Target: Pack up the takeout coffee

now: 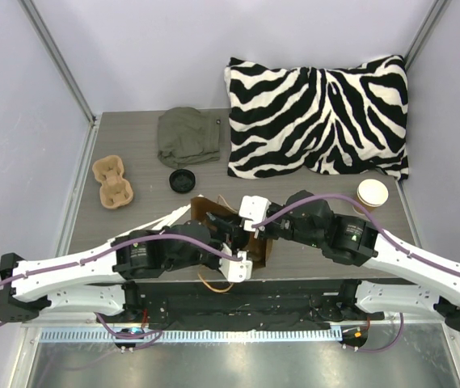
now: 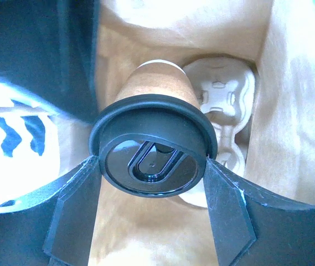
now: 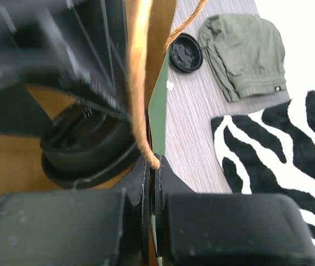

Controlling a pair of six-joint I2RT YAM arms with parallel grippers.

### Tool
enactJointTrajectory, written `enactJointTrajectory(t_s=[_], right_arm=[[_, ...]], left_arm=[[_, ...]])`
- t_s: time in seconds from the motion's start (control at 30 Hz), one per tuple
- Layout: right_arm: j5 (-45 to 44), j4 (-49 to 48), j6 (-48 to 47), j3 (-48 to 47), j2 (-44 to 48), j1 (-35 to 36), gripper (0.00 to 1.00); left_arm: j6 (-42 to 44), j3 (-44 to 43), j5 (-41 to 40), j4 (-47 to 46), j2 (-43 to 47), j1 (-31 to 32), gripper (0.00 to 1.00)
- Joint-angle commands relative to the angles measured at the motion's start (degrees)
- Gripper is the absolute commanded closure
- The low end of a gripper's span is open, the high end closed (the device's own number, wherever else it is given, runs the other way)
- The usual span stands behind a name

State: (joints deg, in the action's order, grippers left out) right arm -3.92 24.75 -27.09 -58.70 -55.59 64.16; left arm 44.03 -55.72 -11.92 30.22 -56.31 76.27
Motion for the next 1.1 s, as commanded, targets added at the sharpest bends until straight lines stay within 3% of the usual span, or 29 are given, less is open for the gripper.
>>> enactJointTrajectory(t_s=[0.0, 1.07], right_arm=[[-2.23, 3.89, -1.03, -0.45, 1.1, -0.35, 0.99], [-5.92, 10.05, -8.24, 2.71, 6.9, -8.17, 0.99]], left_arm=[[2.02, -5.62, 0.23, 0.54, 1.82, 0.11, 1.0], [8.09, -22.76, 0.59, 7.4, 1.03, 0.2, 1.0]])
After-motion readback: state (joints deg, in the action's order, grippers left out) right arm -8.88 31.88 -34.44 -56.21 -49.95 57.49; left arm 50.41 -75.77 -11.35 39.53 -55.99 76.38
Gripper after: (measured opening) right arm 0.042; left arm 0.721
